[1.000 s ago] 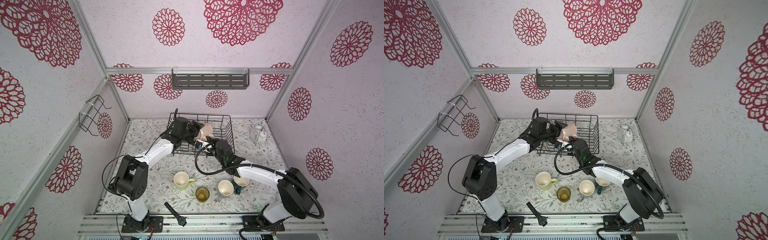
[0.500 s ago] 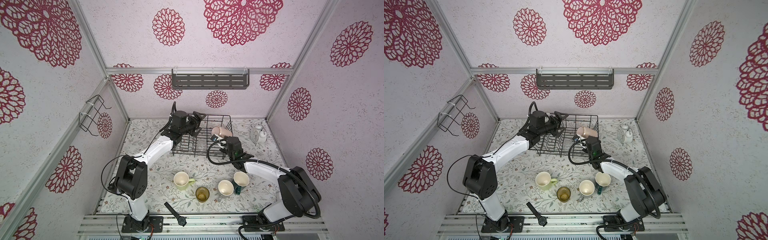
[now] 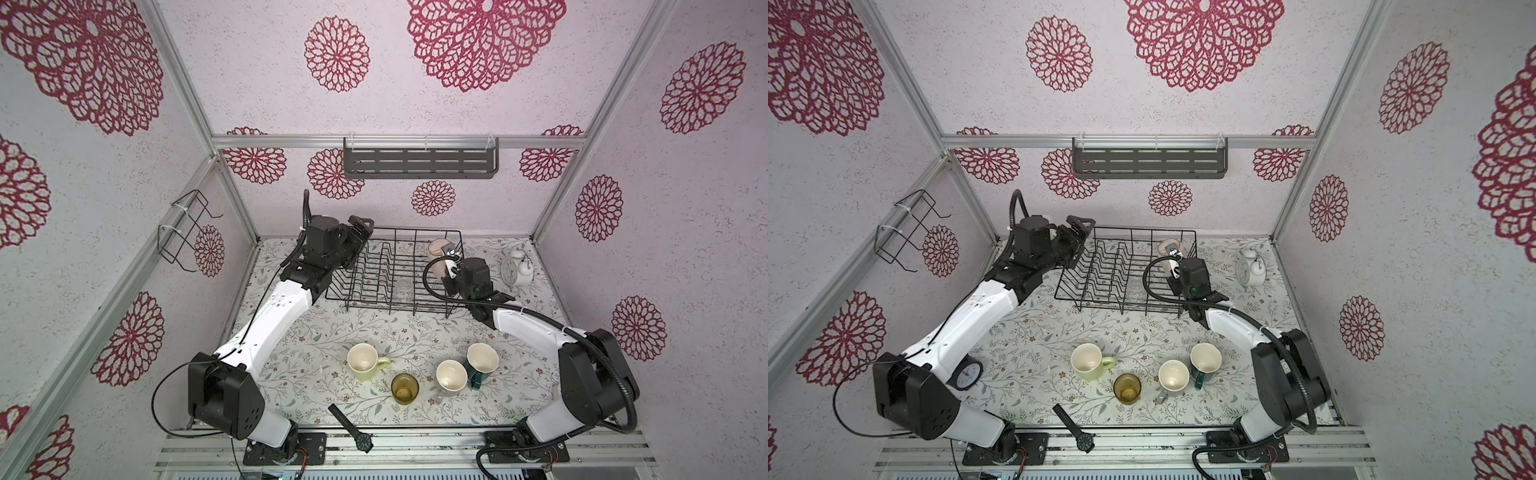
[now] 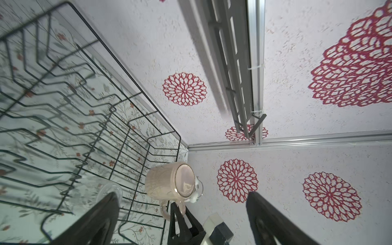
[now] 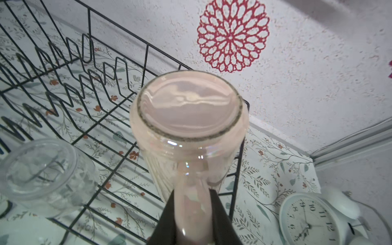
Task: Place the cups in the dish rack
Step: 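Lower the pink mug into the rack's far corner while left arm withdraws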
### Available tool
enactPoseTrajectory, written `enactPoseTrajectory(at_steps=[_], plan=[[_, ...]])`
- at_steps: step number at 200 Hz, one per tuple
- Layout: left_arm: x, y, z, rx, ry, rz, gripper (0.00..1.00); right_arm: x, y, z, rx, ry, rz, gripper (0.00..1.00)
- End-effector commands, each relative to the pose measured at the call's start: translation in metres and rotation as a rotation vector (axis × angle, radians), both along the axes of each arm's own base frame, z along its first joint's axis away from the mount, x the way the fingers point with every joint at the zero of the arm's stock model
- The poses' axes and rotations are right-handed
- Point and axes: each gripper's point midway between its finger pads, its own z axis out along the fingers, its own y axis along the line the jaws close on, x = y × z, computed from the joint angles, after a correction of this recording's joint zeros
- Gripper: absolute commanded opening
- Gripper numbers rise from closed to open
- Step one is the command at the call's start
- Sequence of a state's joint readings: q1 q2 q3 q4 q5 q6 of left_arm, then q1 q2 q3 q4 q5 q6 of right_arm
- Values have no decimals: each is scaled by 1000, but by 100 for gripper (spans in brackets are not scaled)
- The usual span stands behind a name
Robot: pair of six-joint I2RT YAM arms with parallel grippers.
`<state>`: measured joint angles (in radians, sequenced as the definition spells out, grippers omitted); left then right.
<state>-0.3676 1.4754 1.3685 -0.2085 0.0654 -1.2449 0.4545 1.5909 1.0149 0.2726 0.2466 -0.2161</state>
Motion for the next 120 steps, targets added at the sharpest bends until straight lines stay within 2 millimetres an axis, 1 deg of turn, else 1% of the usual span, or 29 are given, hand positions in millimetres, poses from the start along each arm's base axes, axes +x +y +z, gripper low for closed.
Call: enactPoseTrajectory(at_steps=[1, 25, 39, 56, 65, 77, 88, 120], plan=[[-16, 37, -14, 159, 23, 80, 97, 31, 7, 74, 205, -222, -47, 0], [-34, 65, -17, 208, 24, 124, 97, 53, 4, 68, 233, -242, -92, 0], [-45, 82, -22, 240, 38, 144, 97, 64, 1, 66, 246, -266, -127, 0], [-58, 100, -30, 294, 65, 174, 97, 74, 3, 65, 257, -295, -138, 0], [-65, 108, -30, 314, 68, 187, 97, 79, 4, 67, 264, -309, -145, 0], [-72, 114, -31, 328, 61, 196, 97, 85, 3, 64, 260, -312, -165, 0], [-77, 118, -31, 328, 54, 204, 97, 90, -2, 61, 257, -318, -197, 0], [-84, 125, -33, 340, 43, 210, 97, 101, -6, 52, 309, -321, -260, 0]])
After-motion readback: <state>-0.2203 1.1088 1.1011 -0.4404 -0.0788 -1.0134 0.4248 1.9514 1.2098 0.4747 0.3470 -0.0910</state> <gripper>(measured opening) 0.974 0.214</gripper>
